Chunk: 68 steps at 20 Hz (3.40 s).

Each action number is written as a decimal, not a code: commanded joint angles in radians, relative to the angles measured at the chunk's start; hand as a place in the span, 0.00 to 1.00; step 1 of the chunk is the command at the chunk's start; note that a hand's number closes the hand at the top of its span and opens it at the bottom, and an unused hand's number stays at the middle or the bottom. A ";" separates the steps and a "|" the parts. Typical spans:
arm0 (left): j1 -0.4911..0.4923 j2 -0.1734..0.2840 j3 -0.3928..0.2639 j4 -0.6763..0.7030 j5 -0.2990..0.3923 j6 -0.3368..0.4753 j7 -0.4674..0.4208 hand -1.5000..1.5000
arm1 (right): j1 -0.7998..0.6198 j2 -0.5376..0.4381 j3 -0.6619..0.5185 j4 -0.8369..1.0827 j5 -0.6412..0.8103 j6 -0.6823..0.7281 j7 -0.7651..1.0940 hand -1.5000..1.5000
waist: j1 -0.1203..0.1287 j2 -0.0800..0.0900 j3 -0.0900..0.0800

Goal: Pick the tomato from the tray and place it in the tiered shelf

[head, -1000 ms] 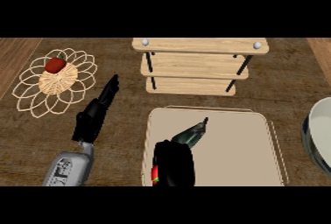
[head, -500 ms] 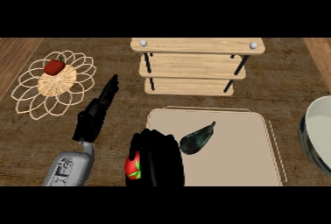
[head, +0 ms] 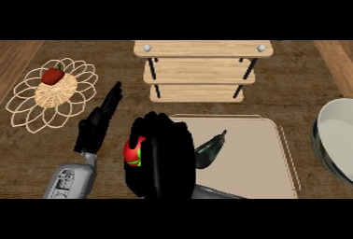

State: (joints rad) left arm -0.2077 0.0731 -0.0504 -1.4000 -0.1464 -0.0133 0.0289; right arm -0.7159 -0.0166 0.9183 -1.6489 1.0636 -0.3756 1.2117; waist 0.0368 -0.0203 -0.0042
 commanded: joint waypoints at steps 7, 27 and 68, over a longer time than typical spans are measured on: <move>-0.009 0.004 0.010 0.011 0.002 0.001 0.006 0.50 | -0.253 0.016 -0.192 0.031 0.129 0.120 0.275 1.00 | -0.014 0.001 -0.001; -0.025 -0.006 0.007 0.009 -0.003 0.005 -0.008 0.50 | -0.635 0.016 -0.472 0.310 0.164 0.273 0.236 1.00 | -0.014 0.019 0.002; 0.036 0.024 0.038 -0.074 0.015 -0.019 0.031 0.50 | -0.459 -0.047 -0.778 0.740 0.378 -0.209 -0.050 0.00 | -0.041 0.016 0.004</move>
State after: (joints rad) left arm -0.1749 0.0755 -0.0323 -1.4511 -0.1506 -0.0135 0.0357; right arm -1.2226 -0.0289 0.1766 -0.8809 1.4034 -0.5927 1.0588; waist 0.0061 -0.0026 -0.0012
